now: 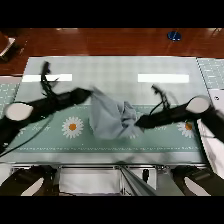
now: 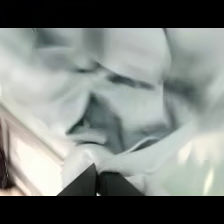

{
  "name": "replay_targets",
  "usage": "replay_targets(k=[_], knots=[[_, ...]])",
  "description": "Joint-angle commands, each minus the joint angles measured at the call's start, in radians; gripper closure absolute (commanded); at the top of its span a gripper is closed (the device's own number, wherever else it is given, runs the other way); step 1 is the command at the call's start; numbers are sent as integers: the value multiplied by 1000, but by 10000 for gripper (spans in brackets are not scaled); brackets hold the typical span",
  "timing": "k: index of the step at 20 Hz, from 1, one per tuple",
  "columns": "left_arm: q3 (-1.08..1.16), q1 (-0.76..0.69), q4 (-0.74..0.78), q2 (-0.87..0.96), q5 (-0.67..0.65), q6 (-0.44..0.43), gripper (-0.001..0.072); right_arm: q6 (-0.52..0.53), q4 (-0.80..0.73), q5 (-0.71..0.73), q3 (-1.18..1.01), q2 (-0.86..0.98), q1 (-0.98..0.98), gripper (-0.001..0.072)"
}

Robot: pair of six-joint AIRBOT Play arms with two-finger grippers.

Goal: Fold the shirts.

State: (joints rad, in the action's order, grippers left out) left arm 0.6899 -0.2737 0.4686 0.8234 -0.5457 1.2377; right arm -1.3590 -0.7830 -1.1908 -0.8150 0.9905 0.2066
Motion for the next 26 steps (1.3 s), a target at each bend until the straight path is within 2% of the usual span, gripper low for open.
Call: replay_targets(k=[1,5,9,11,16,19,23,26], knots=[[175,233,-2,-121,-42,-26,690,-29,-82,-142,-428,-26,-143,689],[451,402,-1,-185,-132,-27,690,-56,-162,-231,-887,-26,-181,689],[664,497,63,-230,-227,-74,691,-67,-249,-269,-1121,-60,-180,690],[719,525,166,-266,-277,-66,691,-94,-355,-274,-1133,-117,-180,689],[725,541,502,-392,-406,93,690,-150,-583,-357,-1132,-257,-180,689],[725,541,666,-451,-520,176,691,-195,-688,-472,-1127,-318,-181,689],[677,541,741,-507,-606,219,691,-249,-729,-653,-1025,-372,-181,689],[550,541,729,-511,-637,219,690,-276,-688,-657,-776,-458,-181,689]])
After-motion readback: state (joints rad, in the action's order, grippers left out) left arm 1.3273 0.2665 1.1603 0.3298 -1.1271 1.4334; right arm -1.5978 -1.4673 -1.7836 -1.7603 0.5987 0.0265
